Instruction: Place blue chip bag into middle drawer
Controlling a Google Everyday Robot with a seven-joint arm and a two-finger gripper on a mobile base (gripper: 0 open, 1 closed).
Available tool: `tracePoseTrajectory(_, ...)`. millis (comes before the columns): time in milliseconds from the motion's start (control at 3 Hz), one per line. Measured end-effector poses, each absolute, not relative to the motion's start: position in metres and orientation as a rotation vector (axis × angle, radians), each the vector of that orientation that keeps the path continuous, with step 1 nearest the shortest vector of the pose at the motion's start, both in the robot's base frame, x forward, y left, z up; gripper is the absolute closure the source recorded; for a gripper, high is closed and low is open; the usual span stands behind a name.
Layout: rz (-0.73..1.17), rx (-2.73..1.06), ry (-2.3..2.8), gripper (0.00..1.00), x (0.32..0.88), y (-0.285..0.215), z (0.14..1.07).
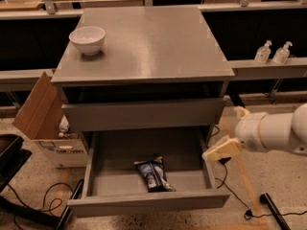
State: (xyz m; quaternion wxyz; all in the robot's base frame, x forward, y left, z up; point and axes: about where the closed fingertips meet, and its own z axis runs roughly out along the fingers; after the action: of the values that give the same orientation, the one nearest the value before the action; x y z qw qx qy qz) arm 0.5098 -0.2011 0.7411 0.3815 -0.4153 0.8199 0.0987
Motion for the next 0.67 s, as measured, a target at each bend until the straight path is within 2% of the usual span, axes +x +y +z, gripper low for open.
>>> tracePoseTrajectory(667,-0.115,-0.792,2.033,0.00,0.490,-0.258,0.899)
